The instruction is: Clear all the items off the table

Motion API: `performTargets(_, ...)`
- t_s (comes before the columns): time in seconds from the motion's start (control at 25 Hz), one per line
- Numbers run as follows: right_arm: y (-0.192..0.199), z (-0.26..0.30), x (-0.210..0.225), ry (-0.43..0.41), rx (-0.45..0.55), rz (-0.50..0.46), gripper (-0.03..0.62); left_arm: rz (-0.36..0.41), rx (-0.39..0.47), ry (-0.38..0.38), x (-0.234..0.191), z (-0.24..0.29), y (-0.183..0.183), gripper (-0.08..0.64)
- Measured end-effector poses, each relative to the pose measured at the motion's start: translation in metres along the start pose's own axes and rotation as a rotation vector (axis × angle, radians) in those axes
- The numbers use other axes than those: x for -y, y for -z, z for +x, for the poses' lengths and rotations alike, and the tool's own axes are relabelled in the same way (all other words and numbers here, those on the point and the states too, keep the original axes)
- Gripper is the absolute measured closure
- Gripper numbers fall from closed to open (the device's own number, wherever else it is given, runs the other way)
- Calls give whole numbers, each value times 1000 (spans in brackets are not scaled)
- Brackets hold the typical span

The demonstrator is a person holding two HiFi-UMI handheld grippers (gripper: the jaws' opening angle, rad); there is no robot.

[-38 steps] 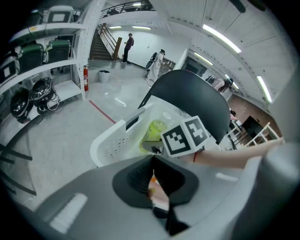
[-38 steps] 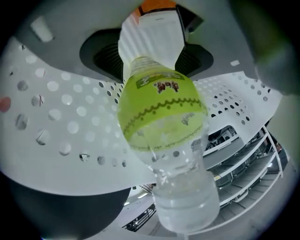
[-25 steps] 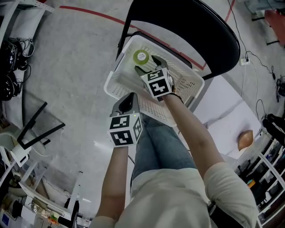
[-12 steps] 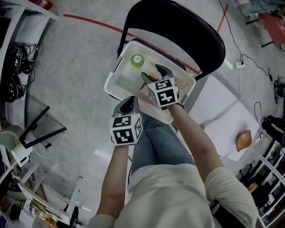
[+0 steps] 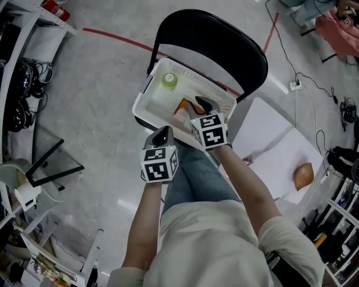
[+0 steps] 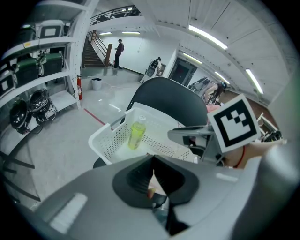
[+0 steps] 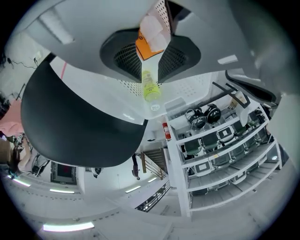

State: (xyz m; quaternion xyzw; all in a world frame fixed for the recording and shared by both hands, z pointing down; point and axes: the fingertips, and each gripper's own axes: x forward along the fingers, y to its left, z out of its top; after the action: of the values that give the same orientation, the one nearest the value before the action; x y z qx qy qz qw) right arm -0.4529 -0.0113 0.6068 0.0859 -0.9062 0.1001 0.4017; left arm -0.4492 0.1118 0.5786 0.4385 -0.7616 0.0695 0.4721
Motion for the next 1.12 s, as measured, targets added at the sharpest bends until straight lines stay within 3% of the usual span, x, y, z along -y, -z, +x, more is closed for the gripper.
performTargets(0.68, 5, -110, -9, 101, 67, 36, 592, 49, 31, 20, 25, -56, 13, 552)
performTargets(1.12, 20, -171, -39, 59, 79, -12, 594, 95, 68, 20, 45, -93, 20, 552)
